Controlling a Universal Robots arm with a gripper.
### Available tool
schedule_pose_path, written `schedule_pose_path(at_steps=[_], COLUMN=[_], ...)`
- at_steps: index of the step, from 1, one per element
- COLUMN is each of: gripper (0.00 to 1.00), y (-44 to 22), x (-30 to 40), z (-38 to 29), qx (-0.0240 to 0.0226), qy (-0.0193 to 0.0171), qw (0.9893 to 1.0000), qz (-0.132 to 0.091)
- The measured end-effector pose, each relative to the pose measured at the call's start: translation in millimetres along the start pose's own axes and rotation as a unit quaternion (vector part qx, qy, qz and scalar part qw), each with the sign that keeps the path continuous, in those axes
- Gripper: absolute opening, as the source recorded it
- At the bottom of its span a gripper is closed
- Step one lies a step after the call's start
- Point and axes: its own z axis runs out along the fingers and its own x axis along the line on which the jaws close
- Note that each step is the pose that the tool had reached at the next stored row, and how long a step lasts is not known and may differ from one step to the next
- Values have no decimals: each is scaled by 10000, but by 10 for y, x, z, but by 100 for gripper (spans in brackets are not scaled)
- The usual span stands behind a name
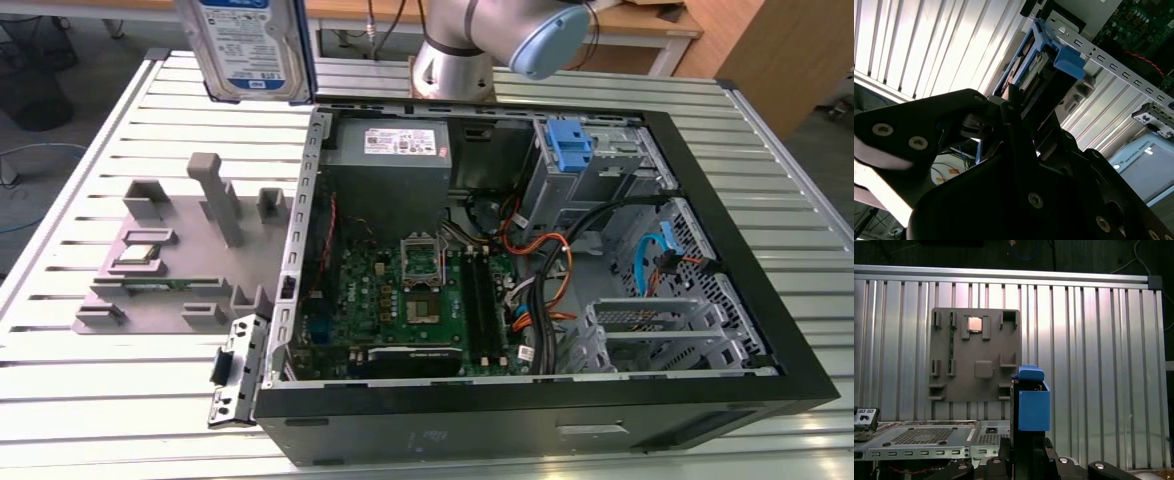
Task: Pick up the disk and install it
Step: 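Pick up the disk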
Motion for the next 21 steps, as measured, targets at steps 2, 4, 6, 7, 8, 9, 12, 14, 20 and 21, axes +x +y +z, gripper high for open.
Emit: schedule_pose_path(at_steps=[2,4,6,7,8,9,12,14,20,21], gripper=[35,35,35,35,35,35,35,35,35,35], y=[-18,-35,-42,-46,-49,-51,-61,-74,-126,-136], x=[0,-1,0,-1,-1,-1,-1,-2,-2,-2], z=[-1,-2,-3,-3,-3,-3,-4,-4,-6,-6], qx=[0,0,0,0,0,0,0,0,0,0], qy=[0,0,0,0,0,0,0,0,0,0], qw=[10000,10000,10000,10000,10000,10000,10000,10000,10000,10000], qz=[0,0,0,0,0,0,0,0,0,0])
